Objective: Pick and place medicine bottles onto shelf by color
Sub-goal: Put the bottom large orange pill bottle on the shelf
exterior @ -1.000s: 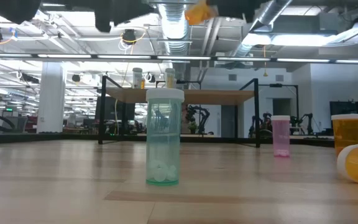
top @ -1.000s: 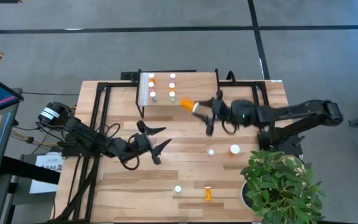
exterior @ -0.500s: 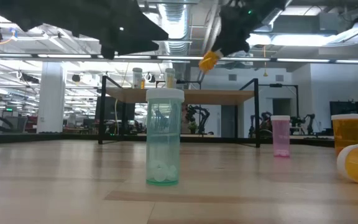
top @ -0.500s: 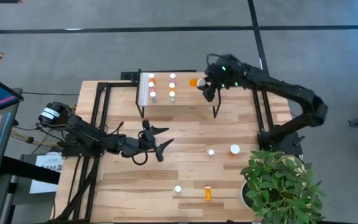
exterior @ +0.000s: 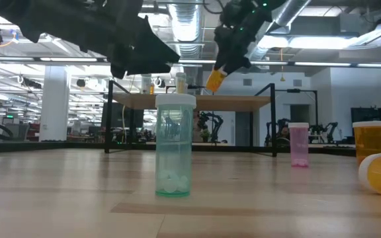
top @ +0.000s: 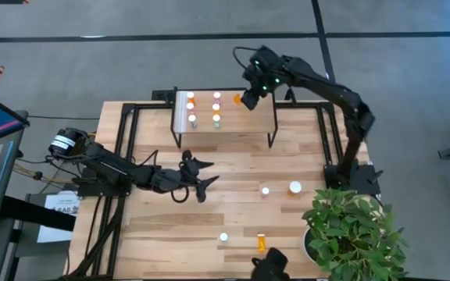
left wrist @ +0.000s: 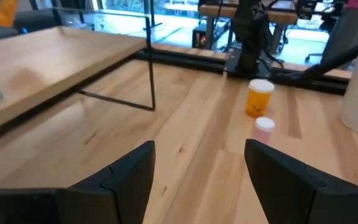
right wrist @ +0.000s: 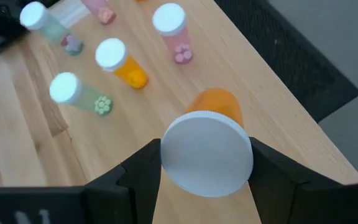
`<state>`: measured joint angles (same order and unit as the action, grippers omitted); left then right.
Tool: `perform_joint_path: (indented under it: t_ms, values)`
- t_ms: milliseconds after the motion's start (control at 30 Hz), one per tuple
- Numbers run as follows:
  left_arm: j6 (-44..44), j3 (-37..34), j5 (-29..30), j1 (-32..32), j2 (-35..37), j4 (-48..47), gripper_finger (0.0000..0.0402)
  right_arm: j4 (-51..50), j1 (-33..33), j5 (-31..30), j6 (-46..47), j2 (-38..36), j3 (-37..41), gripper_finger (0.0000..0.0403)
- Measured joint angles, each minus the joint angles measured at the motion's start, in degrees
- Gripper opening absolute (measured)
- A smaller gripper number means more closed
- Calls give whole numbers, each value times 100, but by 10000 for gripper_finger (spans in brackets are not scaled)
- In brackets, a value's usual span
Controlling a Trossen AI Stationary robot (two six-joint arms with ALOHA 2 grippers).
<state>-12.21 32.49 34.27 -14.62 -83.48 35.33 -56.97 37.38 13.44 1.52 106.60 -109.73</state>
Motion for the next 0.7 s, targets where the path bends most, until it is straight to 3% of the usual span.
perform_joint_path:
  t_ms: [333,700]
  values:
    - [-116,0,-50,-1,0,-296,238,-1522,29,18,-27,1159,-1679,220]
    - [-116,0,-110,-1,0,-297,238,-1750,103,-214,-51,1356,-1878,223]
